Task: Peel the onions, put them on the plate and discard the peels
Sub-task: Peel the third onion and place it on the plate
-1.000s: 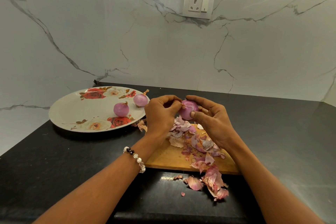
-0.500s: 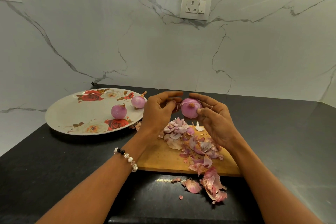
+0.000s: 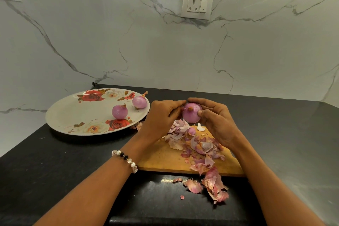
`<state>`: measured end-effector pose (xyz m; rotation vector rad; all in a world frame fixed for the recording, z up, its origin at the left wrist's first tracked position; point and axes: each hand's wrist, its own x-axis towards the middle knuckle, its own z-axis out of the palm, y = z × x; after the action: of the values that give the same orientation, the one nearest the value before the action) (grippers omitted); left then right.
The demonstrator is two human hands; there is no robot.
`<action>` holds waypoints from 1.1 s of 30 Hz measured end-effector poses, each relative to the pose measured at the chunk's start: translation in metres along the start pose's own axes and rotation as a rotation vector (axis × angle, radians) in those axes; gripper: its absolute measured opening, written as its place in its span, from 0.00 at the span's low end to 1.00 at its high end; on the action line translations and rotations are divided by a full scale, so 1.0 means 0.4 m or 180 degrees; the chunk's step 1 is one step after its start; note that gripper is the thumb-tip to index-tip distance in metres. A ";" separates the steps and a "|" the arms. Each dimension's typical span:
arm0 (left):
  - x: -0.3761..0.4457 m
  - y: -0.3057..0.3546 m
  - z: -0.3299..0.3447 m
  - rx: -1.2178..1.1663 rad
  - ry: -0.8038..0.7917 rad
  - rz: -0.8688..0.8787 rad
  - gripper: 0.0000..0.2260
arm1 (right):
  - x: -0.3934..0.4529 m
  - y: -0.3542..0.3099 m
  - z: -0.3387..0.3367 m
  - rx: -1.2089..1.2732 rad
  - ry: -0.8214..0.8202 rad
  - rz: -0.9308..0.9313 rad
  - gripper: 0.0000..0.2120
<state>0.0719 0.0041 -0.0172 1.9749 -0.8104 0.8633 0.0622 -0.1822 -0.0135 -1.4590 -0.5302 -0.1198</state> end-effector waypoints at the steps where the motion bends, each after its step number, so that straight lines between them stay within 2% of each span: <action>1: 0.000 0.002 0.000 0.0090 -0.0036 0.0060 0.13 | 0.000 0.000 0.000 -0.0012 0.0018 0.0021 0.16; 8: 0.000 0.012 0.005 0.0542 -0.0127 0.0199 0.12 | -0.002 0.003 0.000 -0.0111 -0.0016 0.0015 0.16; 14: 0.001 0.019 0.011 0.0439 0.0154 -0.0012 0.10 | -0.002 0.005 -0.001 -0.0106 0.0019 -0.0060 0.16; 16: 0.000 0.027 0.012 0.0266 0.0268 -0.0208 0.09 | -0.002 0.004 -0.001 -0.0090 0.0030 -0.0071 0.15; 21: 0.001 0.038 0.001 -0.0516 0.0245 -0.1209 0.07 | -0.002 0.007 0.003 0.0051 0.0004 -0.0061 0.15; 28: 0.011 0.039 0.004 -0.2003 0.0574 -0.2427 0.08 | 0.005 -0.007 0.000 0.0683 0.0106 -0.0035 0.18; 30: 0.013 0.028 0.003 -0.1848 0.0557 -0.2479 0.09 | 0.006 -0.011 0.000 0.0790 0.0220 -0.0001 0.20; 33: 0.008 0.015 0.006 -0.1304 0.0373 -0.2193 0.08 | 0.008 -0.012 0.001 0.0803 0.0311 0.0050 0.20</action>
<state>0.0697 -0.0014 -0.0134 1.6427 -0.1760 0.3590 0.0631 -0.1818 -0.0079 -1.2046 -0.4372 -0.1072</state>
